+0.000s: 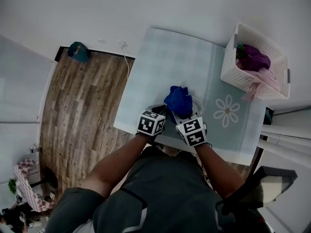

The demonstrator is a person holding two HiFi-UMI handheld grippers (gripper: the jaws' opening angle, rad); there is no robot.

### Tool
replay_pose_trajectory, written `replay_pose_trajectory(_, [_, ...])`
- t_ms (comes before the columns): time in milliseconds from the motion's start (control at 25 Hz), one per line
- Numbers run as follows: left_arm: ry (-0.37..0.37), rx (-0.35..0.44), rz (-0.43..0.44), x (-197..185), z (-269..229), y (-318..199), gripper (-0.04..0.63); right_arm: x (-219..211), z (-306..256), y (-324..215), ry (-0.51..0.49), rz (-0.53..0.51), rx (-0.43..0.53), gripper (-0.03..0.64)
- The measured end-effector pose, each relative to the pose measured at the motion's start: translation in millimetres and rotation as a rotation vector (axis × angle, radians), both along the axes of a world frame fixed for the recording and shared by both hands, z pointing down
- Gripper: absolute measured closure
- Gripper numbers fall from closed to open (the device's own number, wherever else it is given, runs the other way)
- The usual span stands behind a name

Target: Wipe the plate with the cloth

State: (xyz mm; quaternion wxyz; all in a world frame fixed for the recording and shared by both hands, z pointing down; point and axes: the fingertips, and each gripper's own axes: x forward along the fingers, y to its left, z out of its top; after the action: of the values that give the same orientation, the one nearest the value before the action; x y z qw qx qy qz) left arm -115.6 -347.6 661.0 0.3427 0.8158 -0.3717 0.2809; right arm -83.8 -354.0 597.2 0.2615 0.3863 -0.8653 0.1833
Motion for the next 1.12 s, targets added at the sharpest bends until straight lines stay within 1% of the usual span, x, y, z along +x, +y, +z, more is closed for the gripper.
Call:
replay_pose_trajectory(40, [-0.004, 0.002, 0.010, 0.2, 0.1, -0.2, 0.529, -5.4, 11.6, 3.1, 0.023, -0.026, -0.021, 0.498])
replay_pose_trajectory(120, [-0.015, 0.007, 0.026, 0.8, 0.6, -0.4, 0.529, -6.6, 29.0, 7.5, 0.055, -0.046, -0.049, 0.499])
replay_pose_trajectory(320, [-0.013, 0.010, 0.033, 0.0, 1.1, -1.8, 0.529, 17.2, 38.4, 6.9, 0.106, -0.033, -0.057, 0.499])
replay_pose_trajectory(400, [-0.007, 0.007, 0.028, 0.0, 1.9, -1.2, 0.529, 32.9, 39.2, 7.5, 0.116, 0.000, -0.064, 0.498])
replay_pose_trajectory(560, [-0.022, 0.019, 0.046, -0.1, 1.6, -0.1, 0.529, 65.7, 37.7, 11.0, 0.136, 0.089, -0.081, 0.498])
replay_pose_trajectory(760, [-0.016, 0.015, 0.044, 0.6, 2.3, -0.5, 0.529, 109.6, 29.2, 7.4, 0.149, 0.199, -0.072, 0.497])
replay_pose_trajectory(920, [-0.014, 0.016, 0.039, 0.6, 1.7, -0.5, 0.529, 136.9, 15.1, 8.7, 0.179, 0.285, -0.052, 0.499])
replay_pose_trajectory(1000, [-0.011, 0.020, 0.036, -0.7, -0.6, 0.1, 0.529, 128.3, -0.8, 10.1, 0.144, 0.274, -0.025, 0.499])
replay_pose_trajectory(1120, [0.019, 0.030, 0.011, -4.4, -9.8, -1.7, 0.529, 80.0, -18.8, 12.8, 0.054, 0.170, -0.005, 0.499])
